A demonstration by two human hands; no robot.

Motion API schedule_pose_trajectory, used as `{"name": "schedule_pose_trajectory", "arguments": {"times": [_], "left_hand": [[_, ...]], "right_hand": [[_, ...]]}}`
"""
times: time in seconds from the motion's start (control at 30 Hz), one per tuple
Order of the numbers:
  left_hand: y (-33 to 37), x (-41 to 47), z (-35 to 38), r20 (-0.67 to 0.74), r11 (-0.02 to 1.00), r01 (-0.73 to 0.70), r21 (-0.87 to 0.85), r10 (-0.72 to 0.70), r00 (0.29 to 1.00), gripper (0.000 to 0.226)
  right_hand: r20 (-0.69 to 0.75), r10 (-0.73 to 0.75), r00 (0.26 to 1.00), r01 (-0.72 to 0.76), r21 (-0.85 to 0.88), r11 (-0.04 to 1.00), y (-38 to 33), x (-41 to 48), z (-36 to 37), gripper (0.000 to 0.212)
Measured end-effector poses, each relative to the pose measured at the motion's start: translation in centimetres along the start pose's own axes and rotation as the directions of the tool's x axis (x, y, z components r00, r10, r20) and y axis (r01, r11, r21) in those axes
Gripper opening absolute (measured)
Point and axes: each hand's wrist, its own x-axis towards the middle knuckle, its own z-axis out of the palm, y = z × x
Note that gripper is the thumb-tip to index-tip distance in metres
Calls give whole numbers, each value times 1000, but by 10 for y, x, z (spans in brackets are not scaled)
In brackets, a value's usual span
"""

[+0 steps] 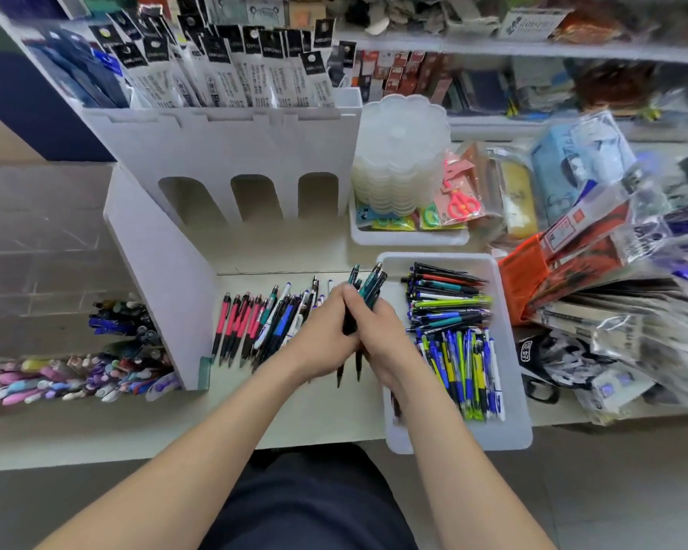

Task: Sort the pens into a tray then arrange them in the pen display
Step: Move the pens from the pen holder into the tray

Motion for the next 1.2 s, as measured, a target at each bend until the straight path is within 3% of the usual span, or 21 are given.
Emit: {"name": "schedule_pose_trajectory", "arguments": {"times": [0.1,0.17,0.3,0.5,0.57,0.63,0.7,0.77,0.83,0.93,1.03,1.13,1.2], "left_hand": [[19,2,16,92,995,3,-100,6,996,63],[33,4,27,185,992,25,-126,-1,983,62],[52,13,50,216,987,52,-152,-18,976,54],[76,26,65,118,997,17,81,-26,993,53],[76,31,66,13,987,34,158,-37,999,57],[72,36,67,-81,981,34,193,-19,997,47],[63,42,68,-121,978,70,195,-47,991,42],[55,46,70,-123,972,108,207,-83,989,39],[49,48,73,-116,963,132,234,-107,987,38],[44,49,78,-106,949,138,283,-112,988,42],[47,52,84,-50,948,122,293,-112,992,65],[54,61,92,17,951,146,272,-156,988,73],[56,72,99,34,948,233,215,-246,969,65]], "right_hand": [[-5,111,994,-110,131,985,-11,-4,-39,33],[7,171,985,-170,164,972,-14,-9,-60,38],[-19,128,992,-125,128,984,-11,-12,-91,35],[65,87,994,-99,204,974,-9,-10,-136,25],[20,87,996,-89,114,989,-13,-6,-147,19],[-74,28,997,-41,-178,983,-17,6,-158,24],[-91,-149,985,68,-588,806,-20,24,-168,34],[22,-300,954,159,-882,443,-23,42,-175,30],[193,-345,918,244,-963,113,-27,56,-176,19],[361,-371,855,322,-932,-165,-30,76,-174,32],[368,-347,863,306,-926,-221,-22,93,-181,49],[326,-316,891,303,-945,-121,-15,99,-194,54],[322,-332,887,311,-946,-88,-10,98,-200,61]]}}
